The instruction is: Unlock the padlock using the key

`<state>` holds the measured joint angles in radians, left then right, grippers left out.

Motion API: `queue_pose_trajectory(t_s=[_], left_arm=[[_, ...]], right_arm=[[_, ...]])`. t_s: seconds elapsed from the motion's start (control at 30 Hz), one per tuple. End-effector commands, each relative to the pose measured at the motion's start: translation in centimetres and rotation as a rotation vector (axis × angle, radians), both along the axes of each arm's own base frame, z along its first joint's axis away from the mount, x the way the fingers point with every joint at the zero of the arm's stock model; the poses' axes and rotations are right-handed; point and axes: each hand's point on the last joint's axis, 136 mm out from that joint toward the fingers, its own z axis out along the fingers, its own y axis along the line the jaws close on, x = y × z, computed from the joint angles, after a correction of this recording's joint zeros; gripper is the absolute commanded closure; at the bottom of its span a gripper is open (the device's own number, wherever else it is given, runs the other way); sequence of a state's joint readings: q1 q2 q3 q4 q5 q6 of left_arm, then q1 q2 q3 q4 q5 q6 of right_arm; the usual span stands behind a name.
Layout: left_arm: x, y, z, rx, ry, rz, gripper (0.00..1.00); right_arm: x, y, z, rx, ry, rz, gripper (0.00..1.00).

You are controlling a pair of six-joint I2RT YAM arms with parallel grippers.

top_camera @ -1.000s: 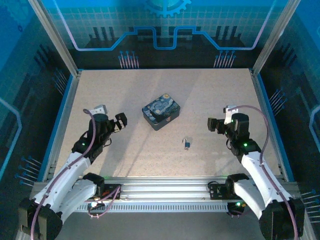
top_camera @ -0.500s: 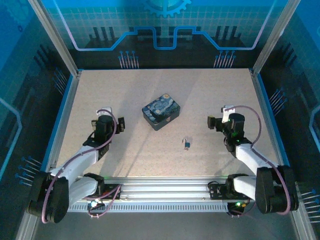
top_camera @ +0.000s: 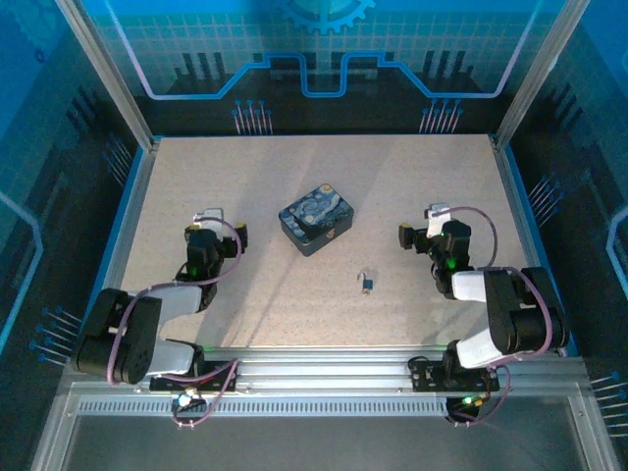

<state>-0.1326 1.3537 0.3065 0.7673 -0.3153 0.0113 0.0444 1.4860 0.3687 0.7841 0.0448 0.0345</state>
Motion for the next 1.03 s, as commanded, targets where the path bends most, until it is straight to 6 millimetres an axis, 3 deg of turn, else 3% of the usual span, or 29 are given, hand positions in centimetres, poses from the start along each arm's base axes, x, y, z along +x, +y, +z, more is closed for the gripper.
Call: queue_pose_trajectory(t_s=[0.0,0.3,0.43,1.0], left_arm=[[1.5,-0.3,1.8,0.008,-0.110,-0.049,0.01],[2.8,0.2,-0.8,-0.034,-0.044,-0.062,0.01],[3.3,1.1,-0.8,-0.092,-0.027,-0.059,0.01],[3.3,1.1,-0.8,-0.090,-0.027,-0.058,0.01]], right_arm=[[0.8,-0.3,1.5,-0.008,-0.061,0.009,0.00],[1.5,0.1,1.2,-0.035,-0.021,0.009,0.00],[1.5,0.3,1.1,-0.044,-0.021,0.011,0.00],[1.5,0.4,1.1,-0.050,-0.019,0.012,0.00]])
